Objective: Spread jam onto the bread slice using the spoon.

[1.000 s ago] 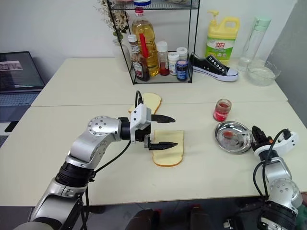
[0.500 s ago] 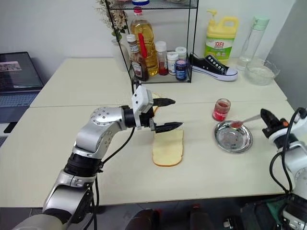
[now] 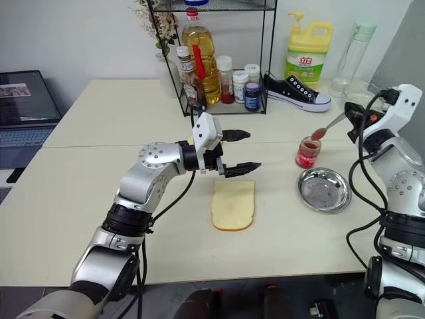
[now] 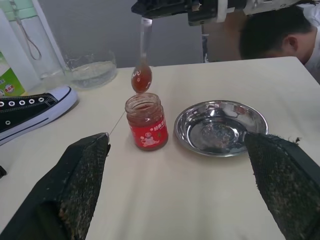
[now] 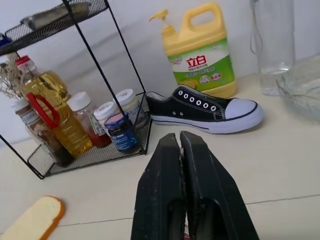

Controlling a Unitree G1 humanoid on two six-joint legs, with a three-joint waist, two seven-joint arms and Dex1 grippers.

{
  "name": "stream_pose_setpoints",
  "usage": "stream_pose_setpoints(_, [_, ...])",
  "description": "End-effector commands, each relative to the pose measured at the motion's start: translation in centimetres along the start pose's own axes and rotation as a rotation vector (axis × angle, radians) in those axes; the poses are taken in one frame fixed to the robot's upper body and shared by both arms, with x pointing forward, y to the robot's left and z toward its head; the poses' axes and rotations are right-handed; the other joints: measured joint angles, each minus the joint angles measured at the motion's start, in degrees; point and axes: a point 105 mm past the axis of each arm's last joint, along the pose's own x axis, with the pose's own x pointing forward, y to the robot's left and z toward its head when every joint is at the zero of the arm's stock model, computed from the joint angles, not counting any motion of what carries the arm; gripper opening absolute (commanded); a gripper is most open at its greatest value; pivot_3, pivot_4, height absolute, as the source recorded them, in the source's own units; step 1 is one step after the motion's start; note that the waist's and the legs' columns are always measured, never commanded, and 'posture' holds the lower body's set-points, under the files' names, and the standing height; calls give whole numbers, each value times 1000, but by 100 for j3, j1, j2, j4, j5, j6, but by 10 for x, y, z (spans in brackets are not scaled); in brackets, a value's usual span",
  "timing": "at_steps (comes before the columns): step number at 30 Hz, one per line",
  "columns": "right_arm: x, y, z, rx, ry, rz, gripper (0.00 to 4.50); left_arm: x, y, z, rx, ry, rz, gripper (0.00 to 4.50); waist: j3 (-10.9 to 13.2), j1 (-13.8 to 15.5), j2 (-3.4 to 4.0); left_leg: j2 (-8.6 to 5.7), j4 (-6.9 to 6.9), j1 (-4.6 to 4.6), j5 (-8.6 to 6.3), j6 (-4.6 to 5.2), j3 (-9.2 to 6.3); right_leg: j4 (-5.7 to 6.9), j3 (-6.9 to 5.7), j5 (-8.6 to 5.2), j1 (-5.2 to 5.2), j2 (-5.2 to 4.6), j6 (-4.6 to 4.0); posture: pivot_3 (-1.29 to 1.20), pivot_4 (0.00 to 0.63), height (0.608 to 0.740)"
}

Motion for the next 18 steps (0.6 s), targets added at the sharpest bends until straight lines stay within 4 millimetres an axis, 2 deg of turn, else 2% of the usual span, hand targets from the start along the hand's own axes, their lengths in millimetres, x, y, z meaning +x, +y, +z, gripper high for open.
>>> stream_pose_setpoints(1, [3, 5, 20, -66, -66, 24, 50, -2, 1, 14, 51, -34, 13, 4500, 0, 0, 0, 0, 0, 0, 0, 0, 0, 0, 1, 0, 0, 0, 0, 0, 150, 740])
stream_pose_setpoints(7, [9, 8, 9, -145, -27, 43, 50, -6, 3, 14, 54, -24, 30, 4500, 0, -3, 0, 0, 0, 0, 0, 0, 1, 2, 2, 0, -3, -1, 0, 0, 150, 740])
stream_pose_setpoints(11, [15, 9, -7, -240, 28, 50, 50, -6, 2, 14, 53, -22, 31, 4500, 0, -5, 0, 1, 0, 1, 0, 0, 1, 2, 2, 0, -4, -2, 0, 0, 150, 740])
stream_pose_setpoints(18, [21, 10, -27, -299, 79, 60, 50, -7, 3, 12, 55, -11, 38, 4500, 0, -5, 0, 0, 1, 0, 0, -1, 2, 2, 3, 0, -5, -2, 0, 0, 150, 740])
